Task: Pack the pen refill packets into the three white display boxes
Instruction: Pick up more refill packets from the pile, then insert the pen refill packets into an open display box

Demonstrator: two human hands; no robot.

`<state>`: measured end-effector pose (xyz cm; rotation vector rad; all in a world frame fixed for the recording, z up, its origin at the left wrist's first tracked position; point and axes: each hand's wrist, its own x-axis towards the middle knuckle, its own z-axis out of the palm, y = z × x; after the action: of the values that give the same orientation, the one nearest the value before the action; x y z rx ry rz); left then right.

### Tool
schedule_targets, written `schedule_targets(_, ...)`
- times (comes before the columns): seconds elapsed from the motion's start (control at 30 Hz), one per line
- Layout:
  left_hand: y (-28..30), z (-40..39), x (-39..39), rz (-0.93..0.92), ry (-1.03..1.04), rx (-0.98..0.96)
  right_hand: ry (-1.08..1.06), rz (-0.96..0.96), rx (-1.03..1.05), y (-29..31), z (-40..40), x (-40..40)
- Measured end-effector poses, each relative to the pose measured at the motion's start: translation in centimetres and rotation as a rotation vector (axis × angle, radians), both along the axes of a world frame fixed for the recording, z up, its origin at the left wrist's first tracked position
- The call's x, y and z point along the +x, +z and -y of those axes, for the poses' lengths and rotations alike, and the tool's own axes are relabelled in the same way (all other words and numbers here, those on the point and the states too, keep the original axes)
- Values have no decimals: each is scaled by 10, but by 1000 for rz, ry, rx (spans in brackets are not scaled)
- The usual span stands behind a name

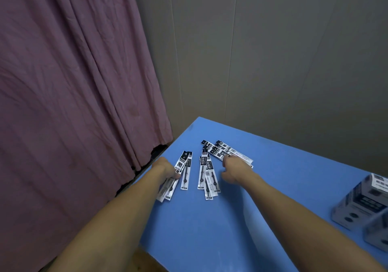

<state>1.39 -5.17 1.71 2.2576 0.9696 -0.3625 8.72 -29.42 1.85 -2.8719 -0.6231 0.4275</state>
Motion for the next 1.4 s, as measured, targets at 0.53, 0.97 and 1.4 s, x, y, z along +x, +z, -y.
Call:
schedule_targets(0.53, 47, 84, -60, 327, -327, -160, -233, 28, -27, 22, 89, -126)
schedule_targets(0.97, 39, 225, -108, 447, -560, -381, -445, 34, -62, 34, 215, -227)
schedule_targets(1.4, 30, 376, -110, 483, -617, -464, -565, -28, -85, 7, 368, -259)
